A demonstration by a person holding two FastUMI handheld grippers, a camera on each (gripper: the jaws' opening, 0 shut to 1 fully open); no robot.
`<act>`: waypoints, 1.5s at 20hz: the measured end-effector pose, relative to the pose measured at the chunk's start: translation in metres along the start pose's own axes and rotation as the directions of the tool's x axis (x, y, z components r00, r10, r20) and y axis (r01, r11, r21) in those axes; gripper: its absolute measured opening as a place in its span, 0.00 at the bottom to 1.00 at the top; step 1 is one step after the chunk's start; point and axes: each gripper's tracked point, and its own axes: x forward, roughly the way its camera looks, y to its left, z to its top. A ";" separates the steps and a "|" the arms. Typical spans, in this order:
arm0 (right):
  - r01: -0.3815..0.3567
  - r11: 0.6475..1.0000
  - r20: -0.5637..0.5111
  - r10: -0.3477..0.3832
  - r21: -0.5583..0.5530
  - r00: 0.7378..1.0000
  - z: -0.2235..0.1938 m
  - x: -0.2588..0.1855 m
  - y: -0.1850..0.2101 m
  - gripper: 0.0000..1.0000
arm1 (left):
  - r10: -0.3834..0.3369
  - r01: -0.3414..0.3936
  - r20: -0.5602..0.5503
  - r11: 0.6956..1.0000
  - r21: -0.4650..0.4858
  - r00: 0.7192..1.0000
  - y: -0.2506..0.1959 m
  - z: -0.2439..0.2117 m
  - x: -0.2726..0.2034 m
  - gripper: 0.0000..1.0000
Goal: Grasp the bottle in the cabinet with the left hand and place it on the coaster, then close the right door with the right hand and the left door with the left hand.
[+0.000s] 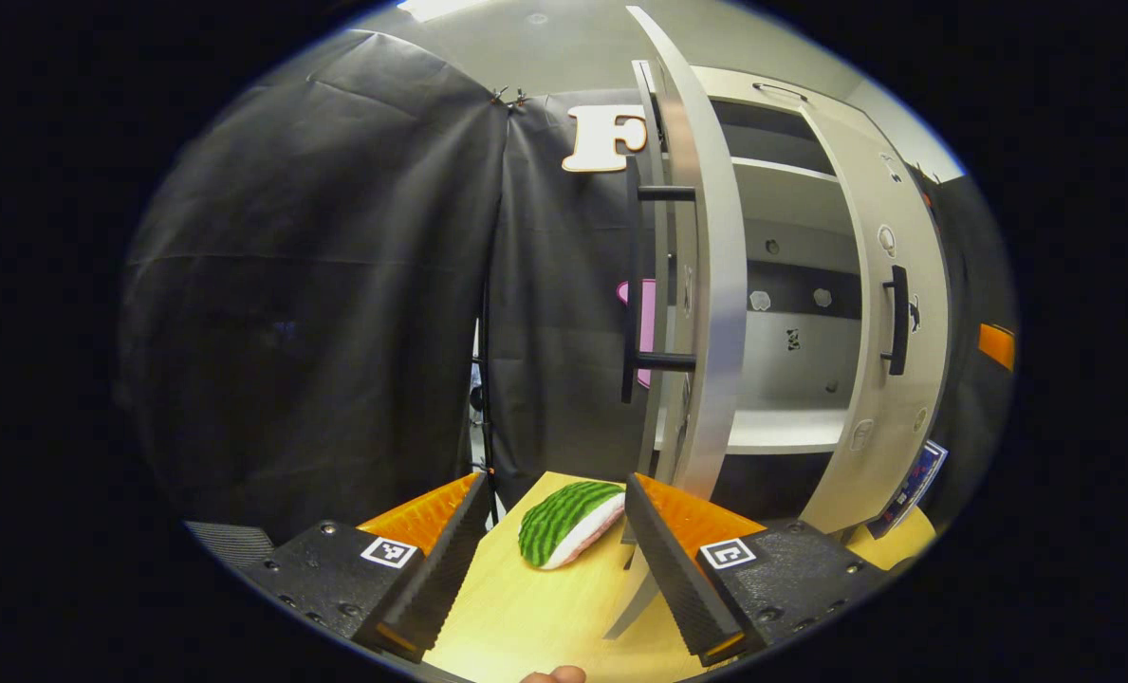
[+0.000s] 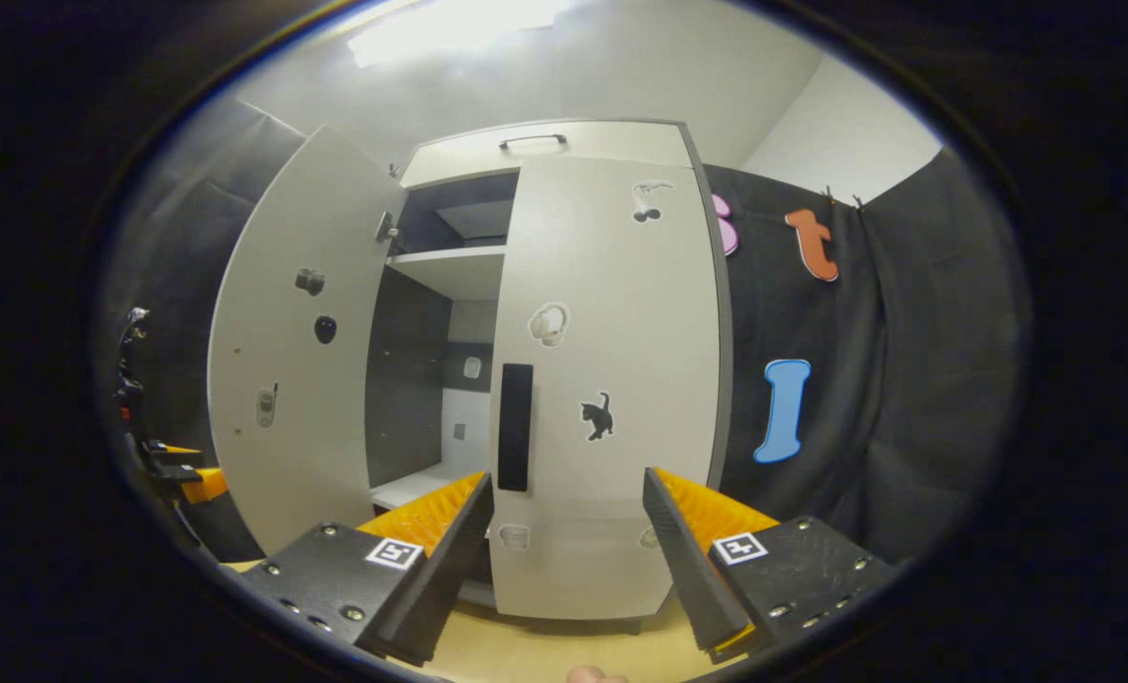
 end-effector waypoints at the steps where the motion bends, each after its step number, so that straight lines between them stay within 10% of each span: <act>1: -0.002 1.000 0.000 0.002 -0.001 1.000 0.000 0.000 -0.001 0.93 | 0.000 0.000 -0.001 1.000 -0.005 1.000 0.000 -0.001 0.000 0.93; 30: 0.077 0.997 -0.001 -0.077 -0.018 0.997 0.007 -0.047 -0.052 0.93 | -0.360 0.359 -0.006 0.932 -0.036 0.933 -0.183 -0.005 -0.014 0.94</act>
